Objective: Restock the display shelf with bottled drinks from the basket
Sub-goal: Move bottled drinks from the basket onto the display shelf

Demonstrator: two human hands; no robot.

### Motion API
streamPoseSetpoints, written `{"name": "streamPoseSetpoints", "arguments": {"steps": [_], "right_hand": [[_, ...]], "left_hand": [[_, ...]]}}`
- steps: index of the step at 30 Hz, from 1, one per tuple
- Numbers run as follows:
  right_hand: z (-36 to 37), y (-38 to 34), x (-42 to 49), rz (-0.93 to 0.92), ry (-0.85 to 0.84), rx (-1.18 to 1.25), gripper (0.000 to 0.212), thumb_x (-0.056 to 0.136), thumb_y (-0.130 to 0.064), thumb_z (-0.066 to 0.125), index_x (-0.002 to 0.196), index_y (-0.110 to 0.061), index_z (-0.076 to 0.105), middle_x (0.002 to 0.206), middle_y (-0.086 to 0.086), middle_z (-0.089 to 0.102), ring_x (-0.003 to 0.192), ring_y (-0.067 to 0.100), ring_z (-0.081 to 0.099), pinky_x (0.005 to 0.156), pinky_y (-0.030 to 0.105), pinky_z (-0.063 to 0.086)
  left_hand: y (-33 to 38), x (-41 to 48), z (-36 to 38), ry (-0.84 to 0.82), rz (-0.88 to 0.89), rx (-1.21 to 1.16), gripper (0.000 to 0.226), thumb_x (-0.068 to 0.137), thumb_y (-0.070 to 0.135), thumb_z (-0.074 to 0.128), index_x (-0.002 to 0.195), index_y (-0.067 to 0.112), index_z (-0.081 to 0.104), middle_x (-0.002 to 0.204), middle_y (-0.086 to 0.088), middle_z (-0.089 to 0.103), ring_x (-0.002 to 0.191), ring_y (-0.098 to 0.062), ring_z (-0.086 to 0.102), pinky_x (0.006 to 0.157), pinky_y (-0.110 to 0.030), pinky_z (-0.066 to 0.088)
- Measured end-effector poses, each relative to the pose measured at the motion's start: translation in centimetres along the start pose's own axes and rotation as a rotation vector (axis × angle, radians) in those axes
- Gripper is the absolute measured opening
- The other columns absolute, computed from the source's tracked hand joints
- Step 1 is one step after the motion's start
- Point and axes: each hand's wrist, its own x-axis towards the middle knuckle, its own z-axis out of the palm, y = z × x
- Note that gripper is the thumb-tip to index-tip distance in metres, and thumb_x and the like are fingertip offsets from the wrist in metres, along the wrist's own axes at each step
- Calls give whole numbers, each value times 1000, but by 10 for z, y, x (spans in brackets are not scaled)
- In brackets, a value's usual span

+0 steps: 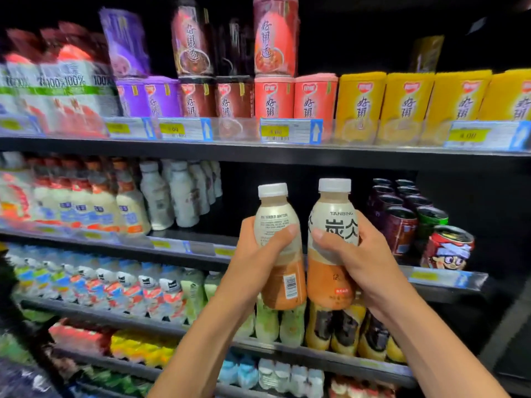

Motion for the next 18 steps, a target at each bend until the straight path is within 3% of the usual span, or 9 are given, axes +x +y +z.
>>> {"name": "streamPoseSetpoints", "arguments": {"steps": [6,8,11,13,16,18], "right_hand": [[13,19,58,16,23,-27,39,76,-28,80,112,-21,65,98,1,76,86,15,74,66,26,57],[16,27,73,47,38,-36,40,77,-29,81,111,-17,65,97,5,76,86,20,74,68,32,59],[16,36,95,79,66,-50,29,78,-26,81,100,-9,70,86,7,77,77,21,75,61,30,57],[16,40,113,92,117,-52,18,77,-23,82,89,-13,73,79,3,77,69,14,74,56,25,55],[14,47,145,71,193,-17,36,70,-18,87,102,-10,71,90,6,77,73,14,72,60,27,56],[10,55,166,38,203,-74,43,69,-18,88,107,-9,69,95,4,75,78,15,71,66,30,56]], "left_hand": [[-8,68,-12,-88,1,94,62,71,54,71,120,21,52,111,1,69,95,-8,71,76,-29,54],[-14,86,-16,-98,-16,113,63,69,55,71,119,22,52,111,0,69,95,-10,71,79,-34,56],[-20,116,-21,-126,-35,138,62,73,55,71,117,13,58,108,-8,71,95,-21,72,87,-46,57],[-22,137,-19,-154,-46,134,46,76,47,69,105,12,69,98,-9,76,92,-24,73,89,-44,56],[-26,173,-9,-103,-65,44,24,69,37,68,88,23,74,85,3,76,88,-19,72,89,-42,55],[-33,202,-6,-69,-39,79,42,63,40,73,102,25,64,95,1,73,91,-18,71,89,-43,56]]}}
